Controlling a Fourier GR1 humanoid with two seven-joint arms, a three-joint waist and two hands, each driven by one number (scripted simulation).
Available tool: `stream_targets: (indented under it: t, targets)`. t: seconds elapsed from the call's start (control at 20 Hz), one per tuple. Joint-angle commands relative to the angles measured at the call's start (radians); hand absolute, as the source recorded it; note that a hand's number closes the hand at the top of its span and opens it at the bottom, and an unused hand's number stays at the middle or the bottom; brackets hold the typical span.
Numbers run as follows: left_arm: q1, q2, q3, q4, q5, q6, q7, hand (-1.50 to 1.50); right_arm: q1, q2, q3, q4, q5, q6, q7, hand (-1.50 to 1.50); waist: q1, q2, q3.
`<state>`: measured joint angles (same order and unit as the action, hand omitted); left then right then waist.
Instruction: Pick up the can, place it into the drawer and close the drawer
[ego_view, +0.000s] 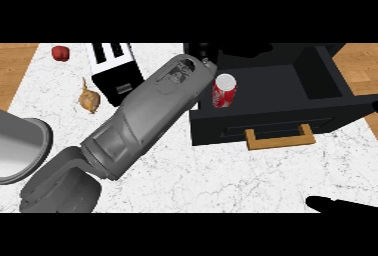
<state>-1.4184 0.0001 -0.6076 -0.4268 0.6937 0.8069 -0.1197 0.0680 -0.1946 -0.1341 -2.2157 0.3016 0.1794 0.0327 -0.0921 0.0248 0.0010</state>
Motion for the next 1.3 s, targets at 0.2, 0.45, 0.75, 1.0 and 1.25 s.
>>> stream_targets:
  t: [0.2, 0.45, 0.75, 1.0, 1.25]
  targets:
    - [-0.021, 0.000, -0.008, -0.009, 0.018, 0.056, -0.015, -1.50, -0.037, -0.073, 0.121, 0.047, 0.334, -0.034, -0.022, -1.50, 0.042, -0.010, -0.001]
    - [-0.032, 0.000, -0.010, -0.031, 0.012, 0.032, 0.031, -1.50, -0.113, -0.076, 0.192, 0.251, 0.526, -0.120, -0.074, -1.50, 0.080, -0.017, 0.000]
    - [-0.025, 0.029, 0.030, -0.033, -0.005, 0.006, 0.041, -1.50, -0.176, -0.057, 0.263, 0.479, 0.728, -0.217, -0.057, -1.50, 0.103, -0.018, 0.000]
    - [0.043, 0.116, 0.005, -0.172, -0.048, -0.003, 0.129, -1.50, -0.187, 0.001, 0.209, 0.647, 0.708, -0.384, -0.133, -1.50, 0.120, -0.030, 0.000]
    - [0.087, 0.217, -0.013, -0.274, -0.092, -0.005, 0.213, -1.50, -0.288, 0.025, 0.192, 0.820, 0.750, -0.446, -0.136, -1.50, 0.125, -0.029, 0.000]
